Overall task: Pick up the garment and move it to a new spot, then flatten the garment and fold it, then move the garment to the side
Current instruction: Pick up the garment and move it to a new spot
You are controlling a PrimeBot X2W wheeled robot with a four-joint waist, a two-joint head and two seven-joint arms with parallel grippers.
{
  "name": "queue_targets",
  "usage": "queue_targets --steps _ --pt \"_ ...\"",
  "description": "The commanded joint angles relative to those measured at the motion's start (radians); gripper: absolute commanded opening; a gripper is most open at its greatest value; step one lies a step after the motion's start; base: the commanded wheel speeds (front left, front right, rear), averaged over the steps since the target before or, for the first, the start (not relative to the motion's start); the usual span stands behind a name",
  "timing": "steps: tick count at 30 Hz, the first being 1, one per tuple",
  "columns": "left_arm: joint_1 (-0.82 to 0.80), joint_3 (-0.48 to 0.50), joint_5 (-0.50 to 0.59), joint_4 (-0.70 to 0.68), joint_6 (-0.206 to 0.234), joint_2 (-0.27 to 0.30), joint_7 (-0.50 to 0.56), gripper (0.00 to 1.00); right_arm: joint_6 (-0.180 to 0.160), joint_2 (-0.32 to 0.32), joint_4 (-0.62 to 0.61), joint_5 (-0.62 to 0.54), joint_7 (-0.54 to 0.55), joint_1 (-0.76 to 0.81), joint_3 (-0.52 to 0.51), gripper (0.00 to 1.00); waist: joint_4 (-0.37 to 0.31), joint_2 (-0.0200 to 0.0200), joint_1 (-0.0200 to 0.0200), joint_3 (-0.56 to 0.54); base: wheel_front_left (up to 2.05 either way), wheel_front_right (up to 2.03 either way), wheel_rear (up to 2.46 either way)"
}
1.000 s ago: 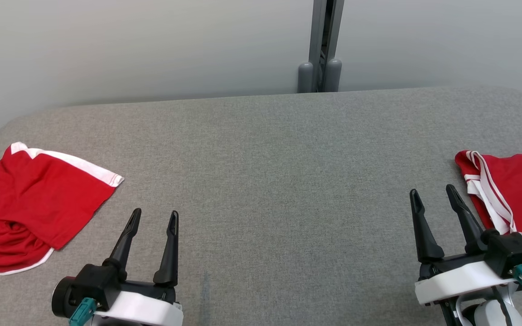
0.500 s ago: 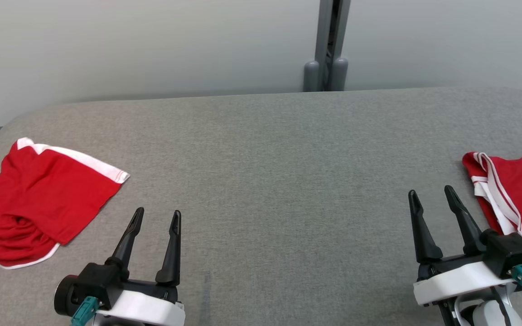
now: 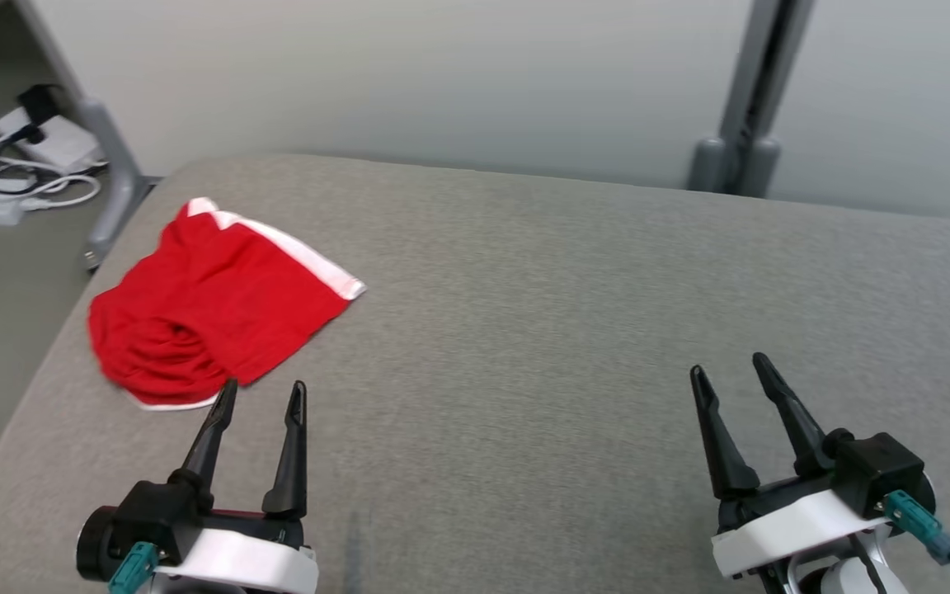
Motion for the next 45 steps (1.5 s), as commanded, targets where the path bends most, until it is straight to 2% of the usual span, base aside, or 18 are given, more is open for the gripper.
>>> queue_targets --steps 1,14,23,32,38,43,45 --pt "0.008 0.013 0.010 -0.004 -0.001 0.004 -0.005 1.00 0.000 -0.004 0.001 0.007 -0.002 0.001 0.010 1.00 0.073 0.0000 0.0000 -0.013 0.00 0.00 0.00" --pt "0.038 0.033 0.015 -0.011 -0.005 0.004 -0.004 1.00 0.000 -0.004 0.013 0.026 -0.002 0.004 0.079 1.00 0.259 0.0000 0.0000 -0.029 0.00 0.00 0.00" --pt "0.064 0.055 0.005 -0.041 0.017 0.004 -0.004 1.00 0.000 -0.006 0.047 0.016 -0.002 -0.045 0.118 1.00 0.274 0.0000 0.0000 -0.012 0.00 0.00 0.00" --pt "0.069 0.058 0.011 -0.045 0.017 0.004 -0.004 1.00 0.000 -0.006 0.055 0.026 -0.002 -0.049 0.125 1.00 0.270 0.0000 0.0000 -0.022 0.00 0.00 0.00" --pt "0.065 0.059 0.000 0.001 0.004 0.004 -0.004 1.00 0.000 -0.006 0.042 0.020 -0.002 -0.026 0.111 1.00 0.264 0.0000 0.0000 -0.023 0.00 0.00 0.00" --pt "0.019 0.057 -0.010 0.054 -0.029 0.004 -0.004 1.00 0.000 -0.007 0.016 -0.001 -0.002 -0.020 0.079 1.00 0.264 0.0000 0.0000 0.008 0.00 0.00 0.00" --pt "-0.013 0.047 0.010 0.086 -0.041 0.023 -0.004 1.00 0.000 -0.013 0.006 -0.013 0.005 -0.026 0.079 1.00 0.253 0.0000 0.0000 0.035 0.00 0.00 0.00"
